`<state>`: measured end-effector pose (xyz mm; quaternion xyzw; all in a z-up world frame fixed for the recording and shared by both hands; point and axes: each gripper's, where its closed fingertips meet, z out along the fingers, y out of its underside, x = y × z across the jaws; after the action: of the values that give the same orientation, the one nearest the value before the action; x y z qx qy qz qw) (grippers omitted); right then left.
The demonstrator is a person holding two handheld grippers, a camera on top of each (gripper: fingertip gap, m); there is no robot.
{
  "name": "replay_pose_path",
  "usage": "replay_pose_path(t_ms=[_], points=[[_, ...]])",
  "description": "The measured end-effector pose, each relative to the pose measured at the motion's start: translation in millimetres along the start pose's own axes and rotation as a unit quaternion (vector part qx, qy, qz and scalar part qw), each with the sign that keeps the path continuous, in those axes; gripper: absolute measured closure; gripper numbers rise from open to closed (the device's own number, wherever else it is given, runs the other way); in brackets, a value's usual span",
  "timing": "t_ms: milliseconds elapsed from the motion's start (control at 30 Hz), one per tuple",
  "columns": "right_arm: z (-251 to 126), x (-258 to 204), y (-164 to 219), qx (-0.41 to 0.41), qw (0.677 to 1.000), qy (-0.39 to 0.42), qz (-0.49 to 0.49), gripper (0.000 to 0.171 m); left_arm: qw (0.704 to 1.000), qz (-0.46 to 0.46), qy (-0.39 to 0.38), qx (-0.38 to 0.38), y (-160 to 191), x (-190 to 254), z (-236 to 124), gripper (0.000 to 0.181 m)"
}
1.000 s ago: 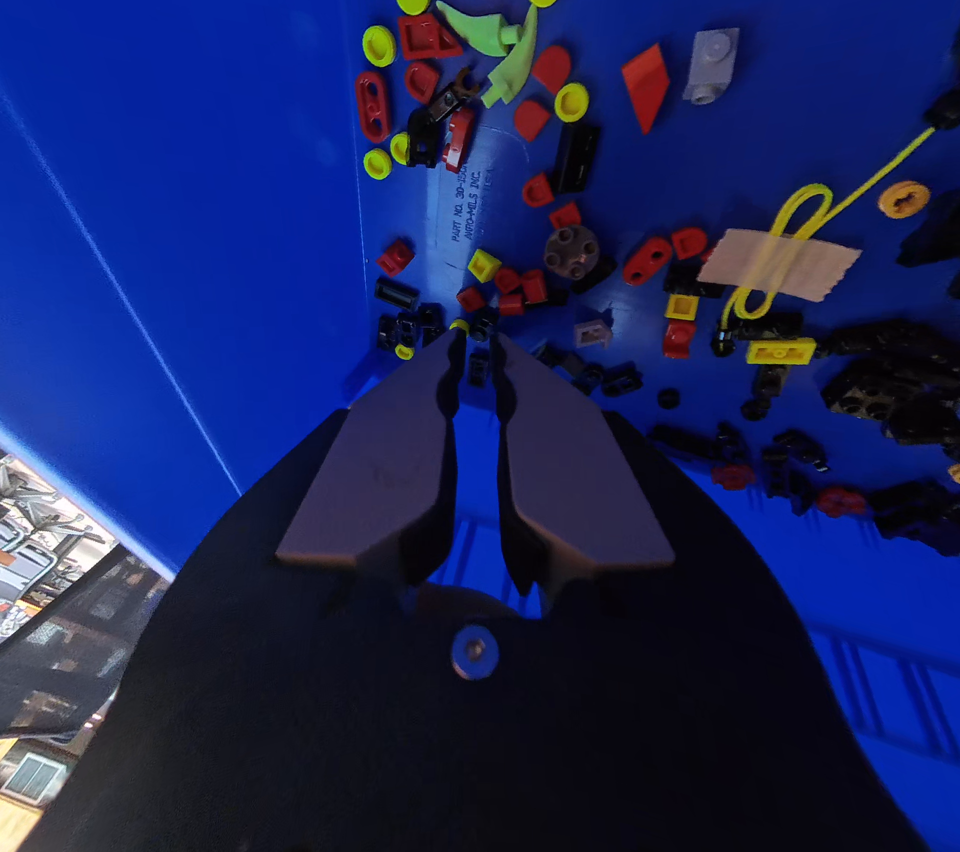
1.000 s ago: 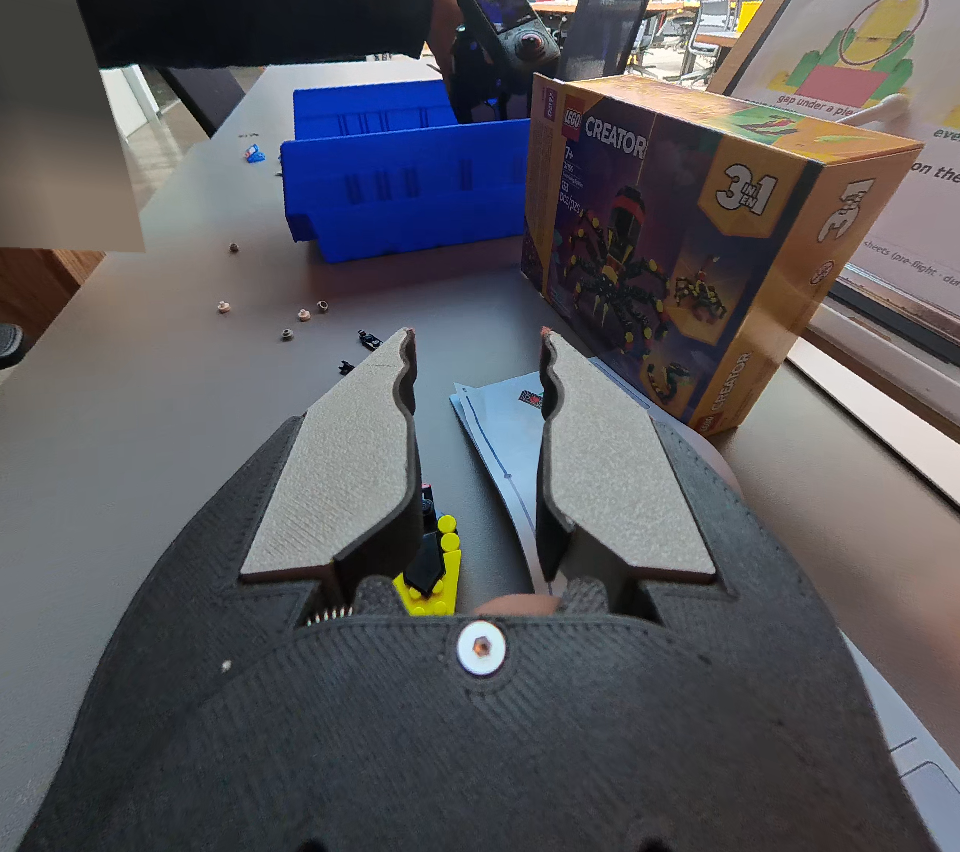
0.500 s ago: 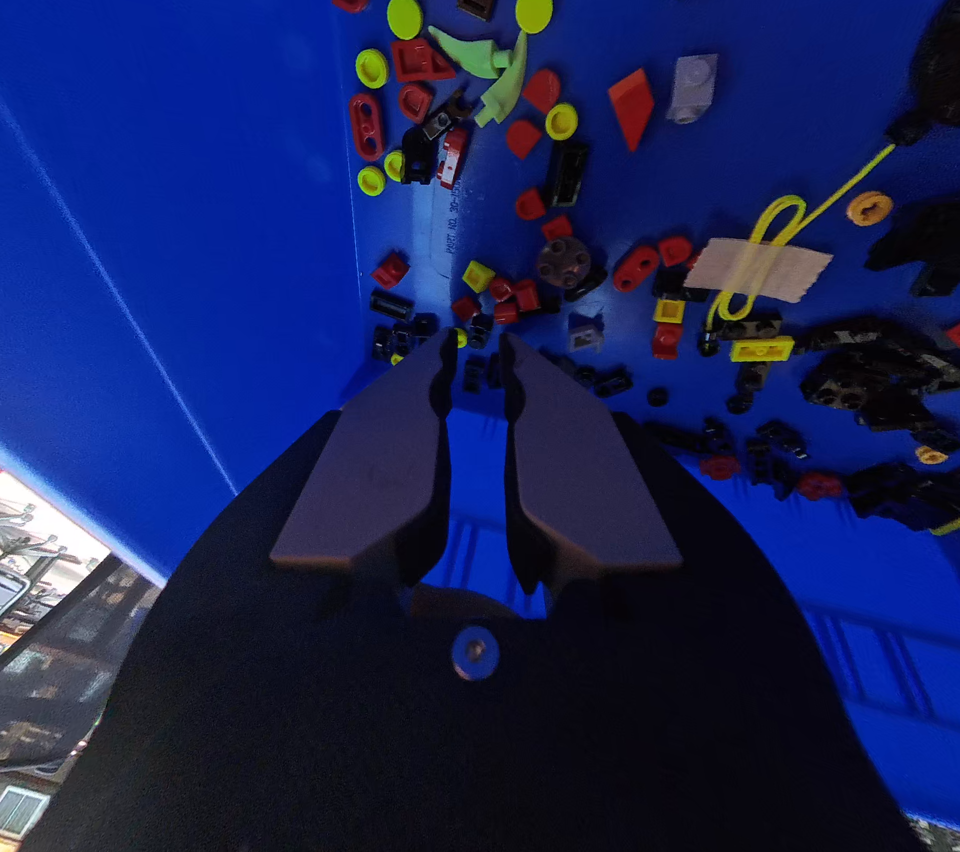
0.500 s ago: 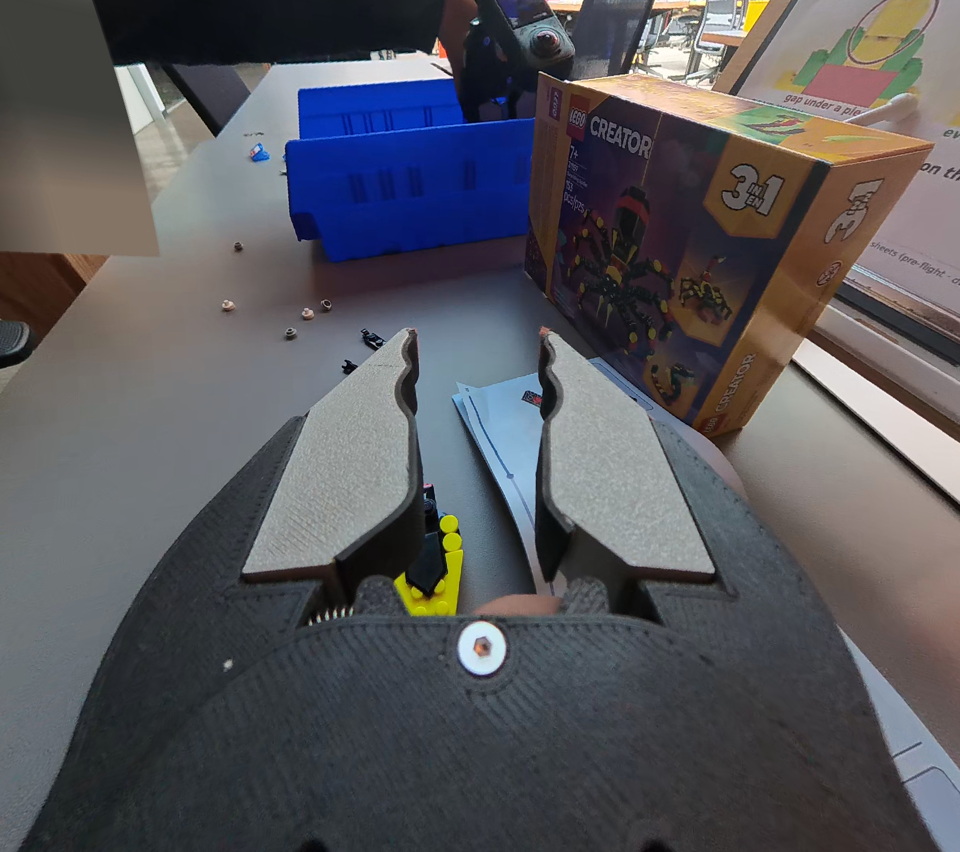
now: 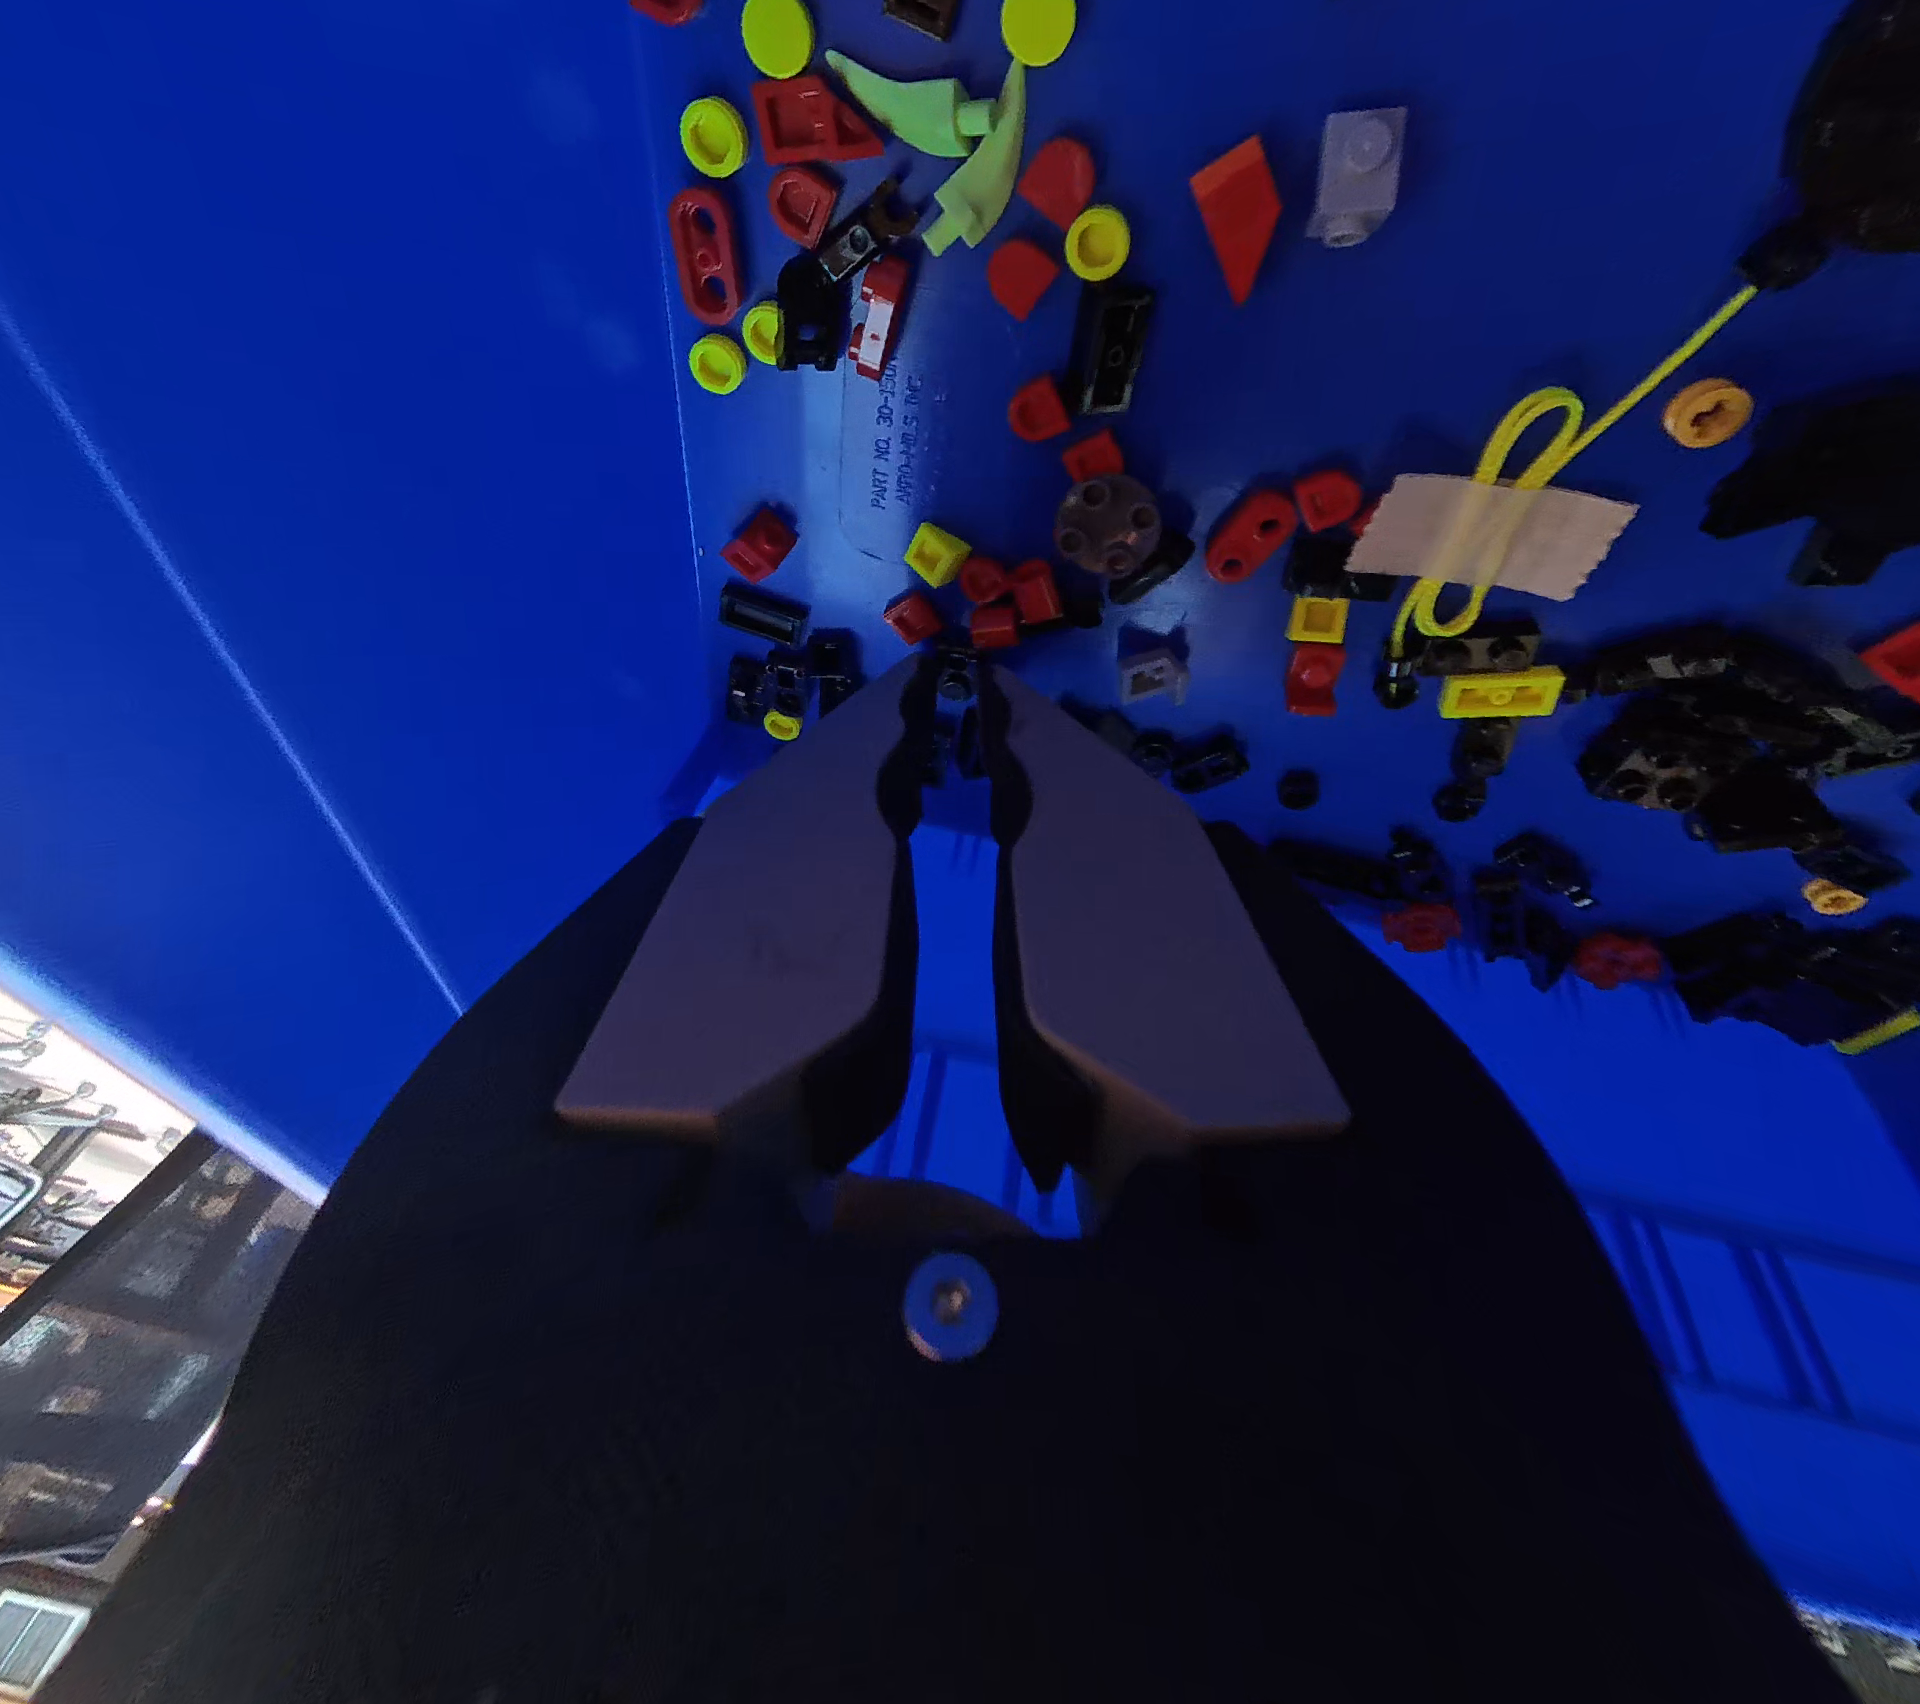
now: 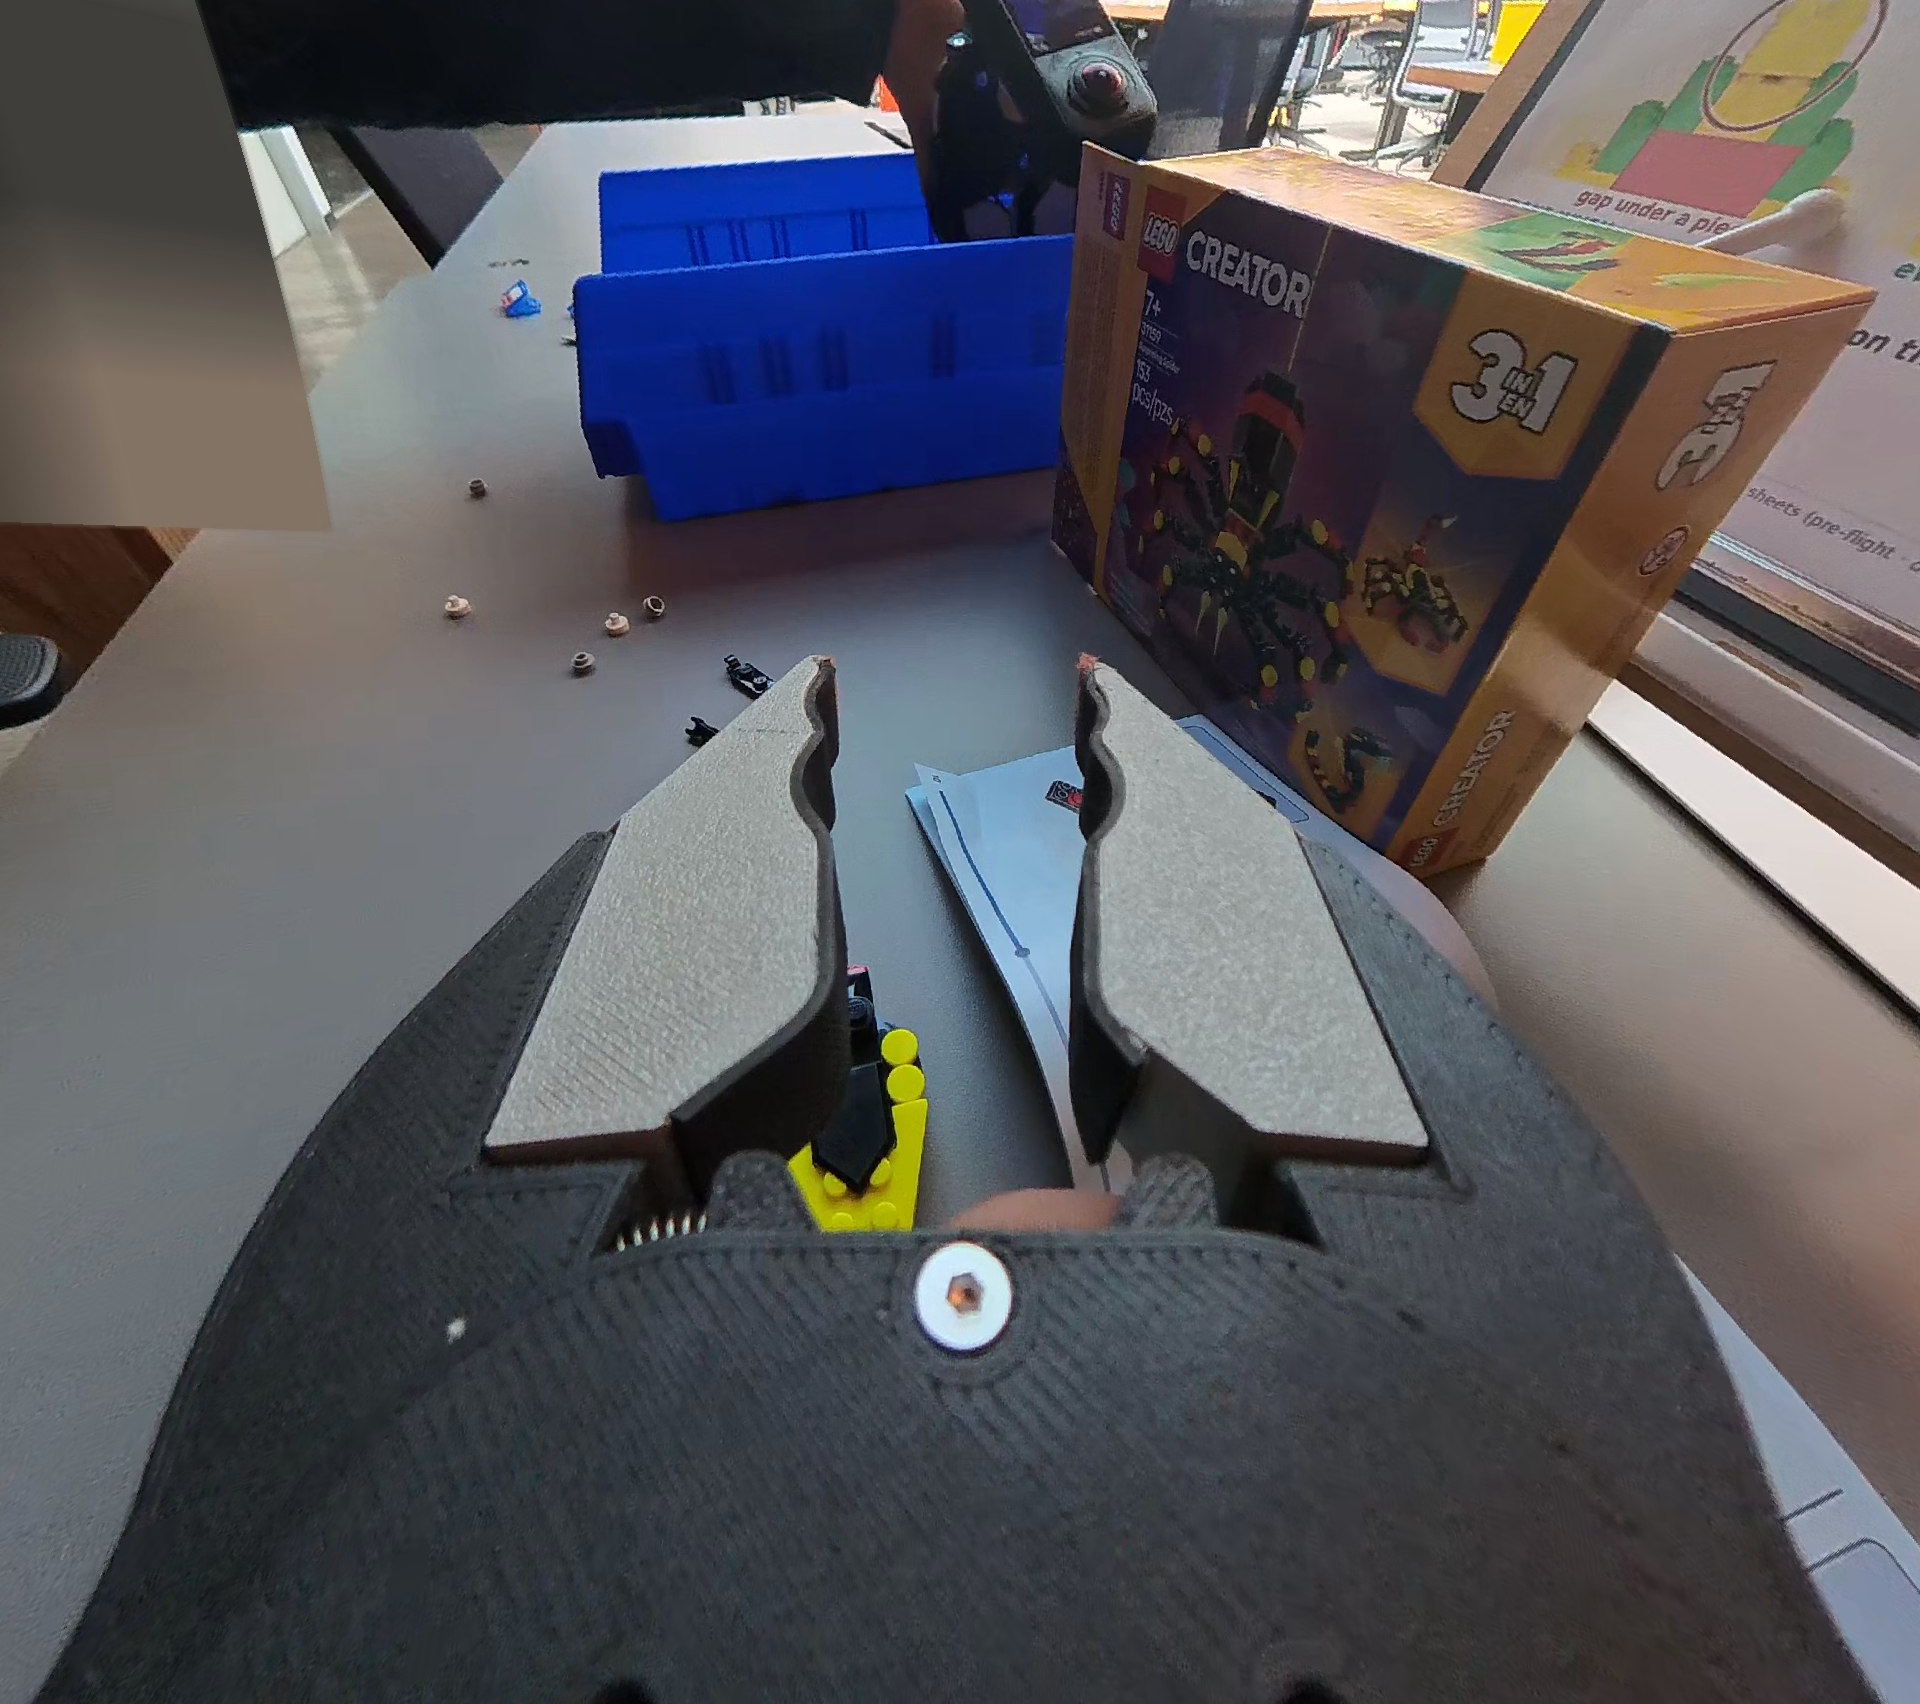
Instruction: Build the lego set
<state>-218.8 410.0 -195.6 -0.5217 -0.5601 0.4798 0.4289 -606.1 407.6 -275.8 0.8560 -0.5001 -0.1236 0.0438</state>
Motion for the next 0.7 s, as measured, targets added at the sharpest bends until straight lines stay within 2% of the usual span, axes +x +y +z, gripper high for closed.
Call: replay_pose_path(t_ms=[233, 367, 567, 700], points=[[0, 0, 0, 0.000, 1.000, 0.001, 0.000, 0.128, 1.000, 0.002, -0.020, 0.001, 6, 0, -1, 0.176], [0, 0, 0, 0.000, 1.000, 0.001, -0.002, 0.128, 0.999, -0.012, -0.044, 0.020, 10, -3, -14, 0.175], [0, -1, 0, 0.000, 1.000, 0.004, -0.008, 0.128, 0.993, -0.029, -0.098, 0.061, 8, -3, -61, 0.175], [-1, 0, -1, 0.002, 1.000, 0.009, -0.010, 0.128, 0.986, -0.012, -0.125, 0.110, -19, 19, -104, 0.175]])
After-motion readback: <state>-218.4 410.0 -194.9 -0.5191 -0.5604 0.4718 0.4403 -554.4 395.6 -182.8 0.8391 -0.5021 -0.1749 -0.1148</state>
